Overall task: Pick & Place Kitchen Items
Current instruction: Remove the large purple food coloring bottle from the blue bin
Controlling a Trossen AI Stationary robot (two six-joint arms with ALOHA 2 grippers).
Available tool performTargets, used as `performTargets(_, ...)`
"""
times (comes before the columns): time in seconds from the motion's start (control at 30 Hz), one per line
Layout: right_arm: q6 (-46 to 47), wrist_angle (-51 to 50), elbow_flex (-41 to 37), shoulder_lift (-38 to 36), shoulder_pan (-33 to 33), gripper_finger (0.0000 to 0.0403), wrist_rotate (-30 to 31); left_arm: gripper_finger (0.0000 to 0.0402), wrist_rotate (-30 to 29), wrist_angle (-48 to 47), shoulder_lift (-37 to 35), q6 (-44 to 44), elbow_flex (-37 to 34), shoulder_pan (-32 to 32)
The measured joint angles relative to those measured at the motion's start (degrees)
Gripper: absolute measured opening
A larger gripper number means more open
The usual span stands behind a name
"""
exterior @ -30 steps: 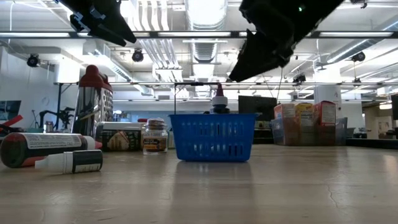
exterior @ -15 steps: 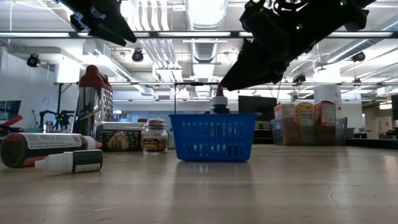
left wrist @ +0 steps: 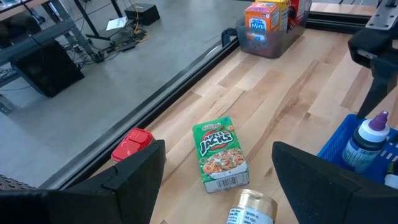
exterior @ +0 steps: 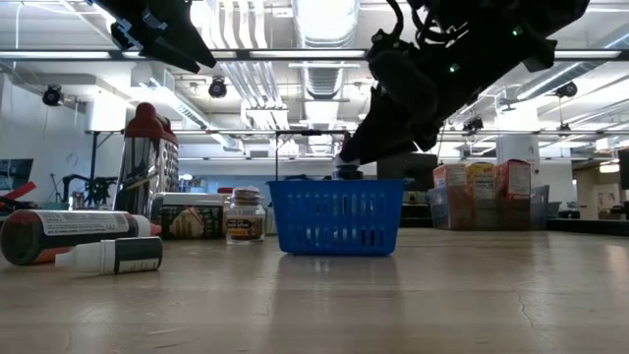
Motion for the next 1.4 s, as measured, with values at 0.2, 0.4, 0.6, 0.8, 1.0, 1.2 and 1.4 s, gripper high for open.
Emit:
performTargets(0.2, -0.2, 0.7, -0.1, 0.2, -0.6, 0.0198, -0.1, 0.03, 0.0, 0.0, 0.0, 0.0, 0.0, 0.0)
performTargets(0.4, -0.2, 0.9, -0.4, 0.2, -1.3, 0.0173, -0.2, 0.03, 0.0, 0.0, 0.0, 0.0, 0.0, 0.0)
performTargets(0.6, -0.9, 1.0, -0.4, 0.2, -1.6, 0.013, -0.5, 0.03, 0.0, 0.0, 0.0, 0.0, 0.0, 0.0)
performTargets(0.8, -1.0, 1.0, -0.4, 0.2, -1.6, 0.0107, -0.5, 0.03, 0.0, 0.0, 0.0, 0.0, 0.0, 0.0)
performTargets(1.0, -1.0, 1.3, -0.4, 0.2, -1.6, 0.0122, -0.5, 0.03, 0.0, 0.0, 0.0, 0.0, 0.0, 0.0)
performTargets(1.2, -2.8, 2.1, 0.4, 0.1, -1.7, 0.0108, -1.0, 0.03, 0.0, 0.0, 0.0, 0.0, 0.0, 0.0)
performTargets(1.4, -2.7, 1.4, 1.0, -3.2, -1.3, 0.0114, -3.5, 0.03, 0.0, 0.0, 0.0, 0.0, 0.0, 0.0)
